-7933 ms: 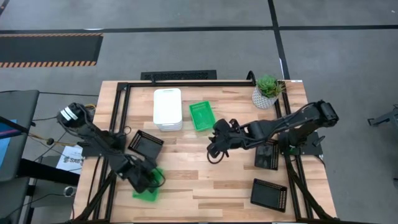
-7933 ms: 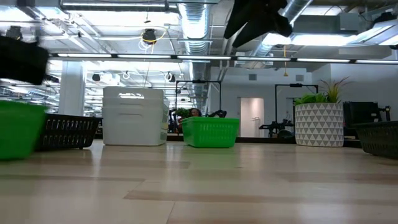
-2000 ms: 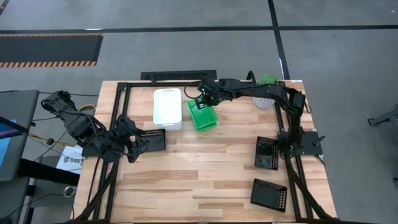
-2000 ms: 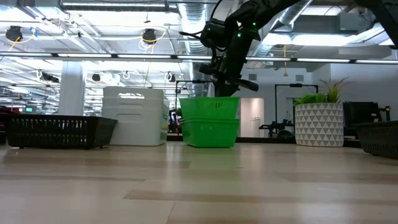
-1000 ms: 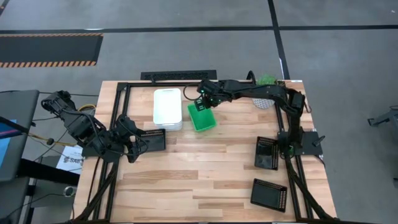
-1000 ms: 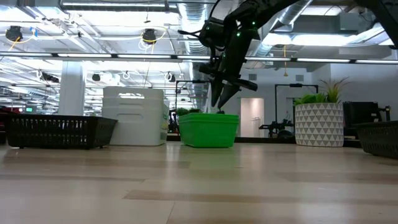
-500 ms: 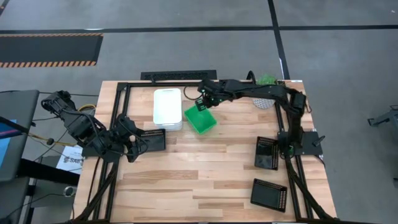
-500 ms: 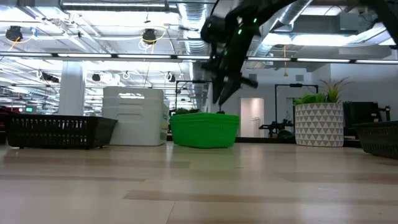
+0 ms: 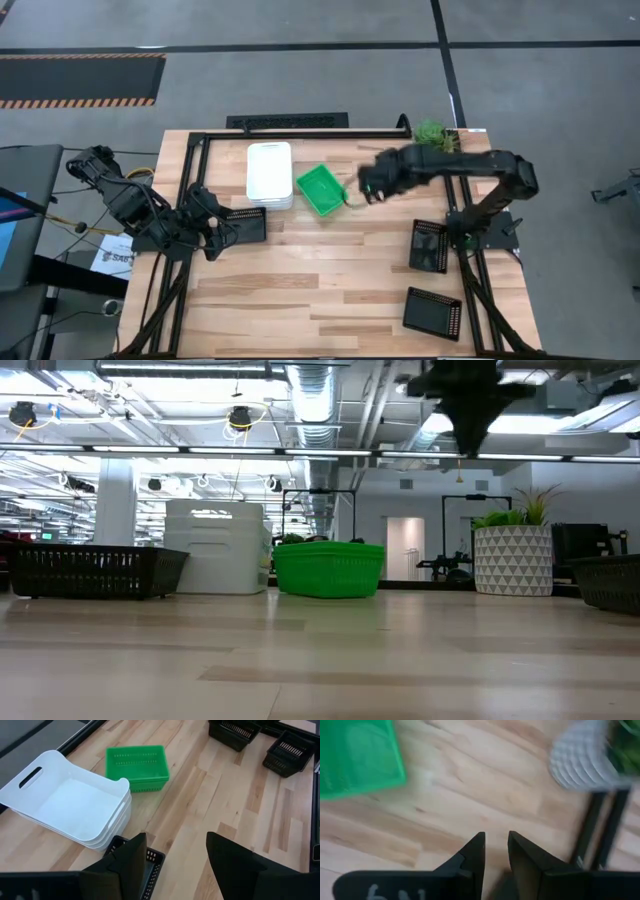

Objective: Stack baskets by color
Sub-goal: Move the top right black bin to the top right of the table

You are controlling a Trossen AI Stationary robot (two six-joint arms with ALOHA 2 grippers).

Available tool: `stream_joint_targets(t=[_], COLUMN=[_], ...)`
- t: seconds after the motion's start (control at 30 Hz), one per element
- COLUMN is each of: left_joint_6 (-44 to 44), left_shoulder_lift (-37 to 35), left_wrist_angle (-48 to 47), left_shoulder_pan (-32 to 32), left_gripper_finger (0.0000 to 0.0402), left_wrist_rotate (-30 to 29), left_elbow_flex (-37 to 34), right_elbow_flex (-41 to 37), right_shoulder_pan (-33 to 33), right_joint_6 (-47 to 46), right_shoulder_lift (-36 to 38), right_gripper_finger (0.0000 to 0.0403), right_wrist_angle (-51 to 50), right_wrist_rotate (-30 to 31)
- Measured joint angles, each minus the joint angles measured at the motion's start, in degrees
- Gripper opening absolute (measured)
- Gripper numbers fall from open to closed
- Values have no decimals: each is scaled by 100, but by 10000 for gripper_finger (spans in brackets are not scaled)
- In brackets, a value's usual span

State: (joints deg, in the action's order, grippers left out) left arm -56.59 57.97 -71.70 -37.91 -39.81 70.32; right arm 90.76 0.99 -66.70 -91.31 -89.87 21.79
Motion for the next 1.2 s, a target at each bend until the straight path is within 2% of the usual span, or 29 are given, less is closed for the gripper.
stream_joint_targets(t=[0.17, 0.27, 0.47, 0.6, 0.77, 0.97, 1.2], left_joint_6=[-1, 1, 33, 45, 62, 233, 274], left_shoulder_lift=[-1, 1, -1, -1, 1, 1, 0], left_wrist_angle=[2, 3, 2, 2, 0, 0, 0], left_shoulder_pan=[0, 0, 0, -1, 0, 0, 0], left_gripper_finger=[195, 195, 195, 195, 195, 195, 195], left_wrist_rotate=[-4, -9, -9, -41, -120, -157, -162], left_elbow_flex=[0, 1, -10, -10, -10, -12, -12], right_elbow_flex=[-304, -646, -1473, -1804, -2209, -2799, -2917], right_shoulder_pan=[-997, -1475, -2147, -2371, -2449, -2290, -1587], right_joint_6=[-1137, -2020, -3585, -4104, -4482, -4562, -3443], right_shoulder_lift=[-51, -324, -833, -1063, -1110, -1099, -1101], right_gripper_finger=[109, 118, 169, 203, 220, 211, 173], right_wrist_angle=[211, 35, 81, 392, 1045, 2007, 3037], right_wrist_rotate=[75, 36, -808, -1214, -1271, -1295, -848])
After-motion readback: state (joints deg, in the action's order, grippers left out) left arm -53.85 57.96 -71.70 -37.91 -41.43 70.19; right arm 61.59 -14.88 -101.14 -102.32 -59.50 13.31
